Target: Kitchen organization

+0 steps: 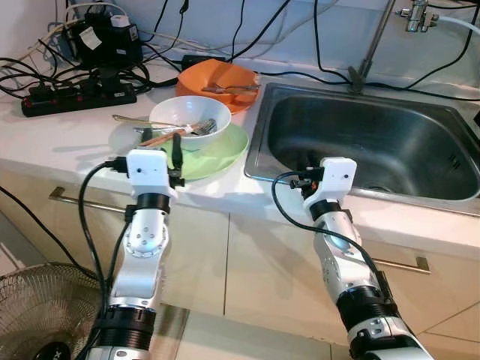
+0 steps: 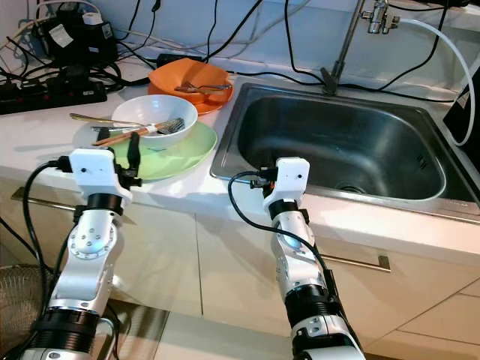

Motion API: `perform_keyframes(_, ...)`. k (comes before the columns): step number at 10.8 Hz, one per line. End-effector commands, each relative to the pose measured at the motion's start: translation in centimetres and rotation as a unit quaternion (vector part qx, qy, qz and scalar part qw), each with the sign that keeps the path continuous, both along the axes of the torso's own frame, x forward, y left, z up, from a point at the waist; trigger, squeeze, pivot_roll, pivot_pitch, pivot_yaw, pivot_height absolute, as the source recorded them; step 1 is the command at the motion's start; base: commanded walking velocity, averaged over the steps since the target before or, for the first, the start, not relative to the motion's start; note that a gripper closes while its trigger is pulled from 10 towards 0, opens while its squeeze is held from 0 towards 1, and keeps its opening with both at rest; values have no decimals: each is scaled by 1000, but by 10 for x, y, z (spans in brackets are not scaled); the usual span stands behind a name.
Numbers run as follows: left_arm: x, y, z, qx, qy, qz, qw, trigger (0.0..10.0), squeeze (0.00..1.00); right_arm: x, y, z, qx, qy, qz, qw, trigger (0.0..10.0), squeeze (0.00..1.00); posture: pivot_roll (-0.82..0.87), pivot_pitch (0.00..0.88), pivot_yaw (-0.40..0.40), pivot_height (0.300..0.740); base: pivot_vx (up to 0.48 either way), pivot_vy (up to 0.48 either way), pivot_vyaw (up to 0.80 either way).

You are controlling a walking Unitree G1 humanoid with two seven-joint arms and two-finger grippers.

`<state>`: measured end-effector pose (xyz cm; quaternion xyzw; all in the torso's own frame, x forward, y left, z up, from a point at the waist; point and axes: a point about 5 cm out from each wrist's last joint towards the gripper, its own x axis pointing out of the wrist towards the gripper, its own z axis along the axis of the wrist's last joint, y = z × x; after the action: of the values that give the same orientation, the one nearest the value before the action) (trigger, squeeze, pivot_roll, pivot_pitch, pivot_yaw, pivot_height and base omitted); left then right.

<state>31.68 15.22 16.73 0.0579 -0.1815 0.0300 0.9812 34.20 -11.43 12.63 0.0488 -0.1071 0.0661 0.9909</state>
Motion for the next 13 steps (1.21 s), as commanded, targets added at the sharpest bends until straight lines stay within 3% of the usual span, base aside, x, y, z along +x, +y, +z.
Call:
perform_keyframes(1,0,-6,8,8,-16,-14,1000,10000,0,3,-2,4,3,-8,-5,1000,10000,0,218,21,-44,740,0,0,0)
perform_keyframes(2,0,-6,7,11,-16,-15,1000,9333,0,3,-2,4,4,-8,-5,1000,10000,0,219,21,-43,740,0,0,0)
perform_keyframes(3,1,-6,8,12,-15,-16,1000,1059,0,3,-2,4,4,-8,-5,1000,10000,0,219,21,-42,740,0,0,0)
perform_keyframes(4,1,-6,8,12,-15,-16,1000,0,0,3,-2,5,4,-8,-5,1000,10000,0,219,23,-42,740,0,0,0)
perform_keyframes(13,4,-17,17,5,-31,-47,998,0,0,3,-2,4,5,-9,-7,1000,10000,0,216,11,-40,740,0,0,0)
